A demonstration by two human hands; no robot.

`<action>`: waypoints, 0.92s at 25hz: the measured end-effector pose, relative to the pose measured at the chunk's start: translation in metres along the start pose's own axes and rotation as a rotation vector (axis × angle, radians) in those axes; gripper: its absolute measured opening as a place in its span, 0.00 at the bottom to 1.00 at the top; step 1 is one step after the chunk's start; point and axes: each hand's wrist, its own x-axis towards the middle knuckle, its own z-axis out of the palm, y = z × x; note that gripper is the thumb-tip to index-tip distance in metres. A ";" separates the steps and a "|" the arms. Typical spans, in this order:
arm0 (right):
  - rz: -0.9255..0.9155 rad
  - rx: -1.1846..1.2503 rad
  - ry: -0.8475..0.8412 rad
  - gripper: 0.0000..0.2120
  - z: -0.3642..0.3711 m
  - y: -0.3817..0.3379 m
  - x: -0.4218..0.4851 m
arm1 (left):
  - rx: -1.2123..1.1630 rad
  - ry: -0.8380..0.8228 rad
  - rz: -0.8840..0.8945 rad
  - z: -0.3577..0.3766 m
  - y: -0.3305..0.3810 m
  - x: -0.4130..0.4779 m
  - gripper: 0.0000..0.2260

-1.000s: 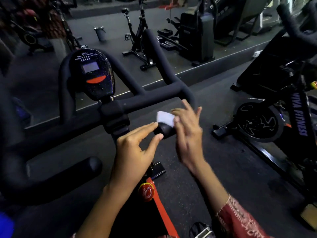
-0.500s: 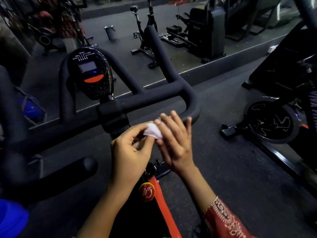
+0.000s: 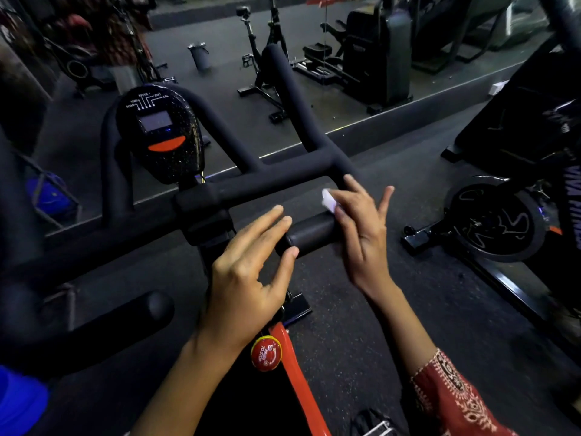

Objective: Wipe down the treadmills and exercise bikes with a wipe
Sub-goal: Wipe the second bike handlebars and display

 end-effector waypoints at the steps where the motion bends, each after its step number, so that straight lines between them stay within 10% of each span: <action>1: 0.018 0.021 0.005 0.14 -0.001 -0.002 0.000 | 0.011 -0.012 0.031 0.001 -0.002 0.001 0.13; 6: -0.257 -0.108 -0.082 0.19 0.006 -0.006 -0.010 | 0.078 -0.086 0.238 0.006 -0.012 0.004 0.11; 23: 0.062 0.114 0.021 0.17 0.004 0.024 -0.004 | 0.134 -0.287 0.327 0.025 -0.004 0.035 0.14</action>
